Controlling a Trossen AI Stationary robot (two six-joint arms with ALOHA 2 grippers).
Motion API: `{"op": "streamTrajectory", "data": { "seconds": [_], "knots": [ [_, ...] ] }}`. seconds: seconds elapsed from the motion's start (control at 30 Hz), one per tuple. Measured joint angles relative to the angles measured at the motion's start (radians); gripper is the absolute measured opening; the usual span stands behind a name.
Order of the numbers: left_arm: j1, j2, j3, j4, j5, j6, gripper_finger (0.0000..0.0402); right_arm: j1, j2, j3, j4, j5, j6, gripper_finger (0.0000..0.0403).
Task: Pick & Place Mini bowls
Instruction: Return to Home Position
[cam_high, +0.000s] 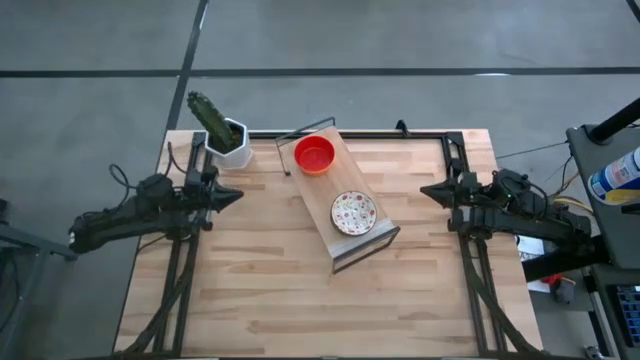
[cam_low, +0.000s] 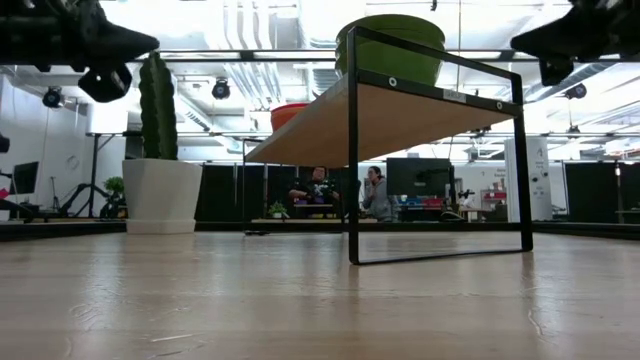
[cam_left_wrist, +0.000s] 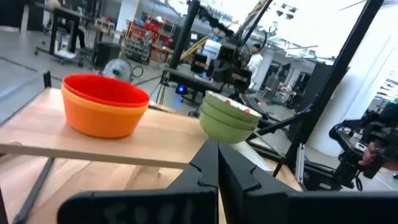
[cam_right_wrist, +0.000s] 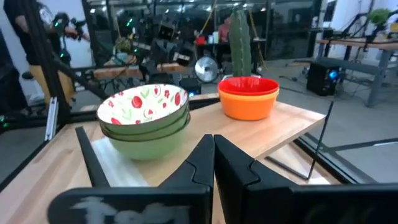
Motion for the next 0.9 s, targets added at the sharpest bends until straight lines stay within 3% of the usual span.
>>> {"op": "streamTrajectory", "data": {
  "seconds": [0.17, 0.33, 0.63, 0.9],
  "knots": [
    [0.0, -0.054, 0.0, -0.069, -0.019, 0.1, 0.0, 0.0, -0.093, -0.069, -0.009, 0.021, -0.021, 0.0009],
    [0.001, -0.092, -0.026, -0.142, -0.019, 0.123, 0.0, 0.001, -0.086, -0.138, 0.006, 0.016, -0.04, 0.0009],
    [0.001, -0.122, -0.188, 0.065, -0.019, 0.126, 0.0, 0.001, -0.098, -0.302, 0.188, 0.018, -0.013, 0.0009],
    [0.001, -0.086, -0.227, 0.1, -0.059, 0.131, 0.0, 0.001, -0.039, -0.318, 0.228, 0.02, -0.035, 0.0009]
  ]
}}
